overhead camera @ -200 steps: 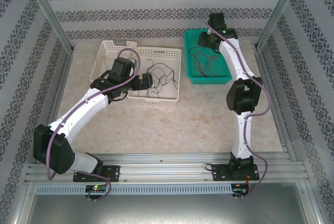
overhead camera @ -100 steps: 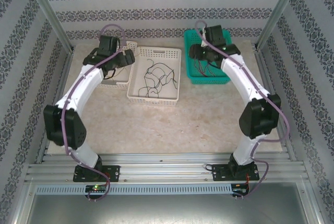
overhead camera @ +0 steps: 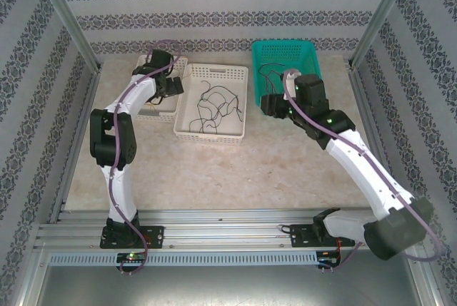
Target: Untangle the cables
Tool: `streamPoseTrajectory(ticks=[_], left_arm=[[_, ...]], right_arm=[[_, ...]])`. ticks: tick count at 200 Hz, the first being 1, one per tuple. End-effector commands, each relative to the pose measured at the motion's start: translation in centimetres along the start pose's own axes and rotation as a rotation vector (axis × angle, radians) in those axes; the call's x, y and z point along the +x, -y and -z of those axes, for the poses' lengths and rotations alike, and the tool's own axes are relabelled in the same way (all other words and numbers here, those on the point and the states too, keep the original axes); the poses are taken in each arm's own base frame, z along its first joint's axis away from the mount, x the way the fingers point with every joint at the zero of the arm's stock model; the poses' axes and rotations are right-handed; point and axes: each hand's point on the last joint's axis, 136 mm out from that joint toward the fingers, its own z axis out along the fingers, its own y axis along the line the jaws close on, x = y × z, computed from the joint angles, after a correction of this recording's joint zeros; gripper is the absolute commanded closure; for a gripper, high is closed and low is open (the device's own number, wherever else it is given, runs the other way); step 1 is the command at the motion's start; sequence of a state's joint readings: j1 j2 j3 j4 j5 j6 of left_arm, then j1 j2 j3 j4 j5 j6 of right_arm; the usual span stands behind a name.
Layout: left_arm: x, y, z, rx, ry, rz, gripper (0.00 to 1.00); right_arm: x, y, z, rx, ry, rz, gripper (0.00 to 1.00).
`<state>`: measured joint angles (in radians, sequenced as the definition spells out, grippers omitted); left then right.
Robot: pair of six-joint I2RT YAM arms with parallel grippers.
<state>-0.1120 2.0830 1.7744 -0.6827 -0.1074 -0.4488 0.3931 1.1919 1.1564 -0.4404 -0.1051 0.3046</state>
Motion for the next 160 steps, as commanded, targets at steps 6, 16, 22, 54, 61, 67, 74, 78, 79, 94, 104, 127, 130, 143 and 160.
streamPoseTrajectory(ticks=[6, 16, 22, 54, 61, 67, 74, 78, 79, 94, 104, 127, 130, 143, 160], left_arm=[[-0.5, -2.1, -1.5, -0.067, -0.02, 0.045, 0.01], [-0.3, -2.4, -2.2, -0.077, -0.03, 0.052, 0.01], [-0.1, -2.6, -2.6, -0.082, -0.036, 0.06, 0.02], [0.2, -4.6, -4.5, -0.138, -0.066, 0.093, 0.02], [0.2, -5.1, -4.7, -0.148, -0.071, 0.105, 0.02], [0.2, -5.5, -4.8, -0.158, -0.074, 0.118, 0.02], [0.3, -6.0, -5.0, -0.168, -0.079, 0.134, 0.02], [0.4, -6.2, -5.1, -0.169, -0.081, 0.147, 0.02], [0.4, -6.3, -5.1, -0.169, -0.083, 0.15, 0.02], [0.7, -7.4, -5.5, -0.176, -0.097, 0.196, 0.02], [0.9, -8.0, -5.8, -0.182, -0.106, 0.219, 0.03], [1.1, -9.1, -6.1, -0.201, -0.113, 0.25, 0.03], [1.1, -9.2, -6.2, -0.203, -0.114, 0.256, 0.03], [1.2, -9.7, -6.3, -0.208, -0.116, 0.278, 0.03], [1.2, -10.3, -6.3, -0.209, -0.116, 0.316, 0.03]], right_arm=[[0.8, -0.3, 0.9, -0.006, 0.017, 0.023, 0.43], [1.3, -0.4, 1.0, -0.01, 0.009, 0.024, 0.44], [1.5, -0.5, 1.1, -0.013, 0.006, 0.023, 0.43], [2.4, -0.8, 1.2, -0.022, -0.009, 0.029, 0.44], [2.5, -0.9, 1.2, -0.021, -0.008, 0.029, 0.44], [2.7, -0.9, 1.1, -0.021, -0.013, 0.03, 0.44], [2.9, -1.0, 0.9, -0.023, -0.02, 0.032, 0.44], [3.0, -1.0, 0.9, -0.024, -0.023, 0.033, 0.44], [3.0, -1.0, 0.8, -0.024, -0.024, 0.034, 0.44], [3.5, -1.3, 0.4, -0.031, -0.044, 0.036, 0.44], [3.8, -1.5, 0.0, -0.033, -0.056, 0.042, 0.44], [4.3, -1.9, -0.6, -0.037, -0.075, 0.057, 0.45], [4.5, -2.0, -0.7, -0.037, -0.078, 0.058, 0.45], [4.7, -2.2, -1.0, -0.037, -0.085, 0.064, 0.45], [5.1, -2.3, -1.4, -0.037, -0.099, 0.071, 0.46]])
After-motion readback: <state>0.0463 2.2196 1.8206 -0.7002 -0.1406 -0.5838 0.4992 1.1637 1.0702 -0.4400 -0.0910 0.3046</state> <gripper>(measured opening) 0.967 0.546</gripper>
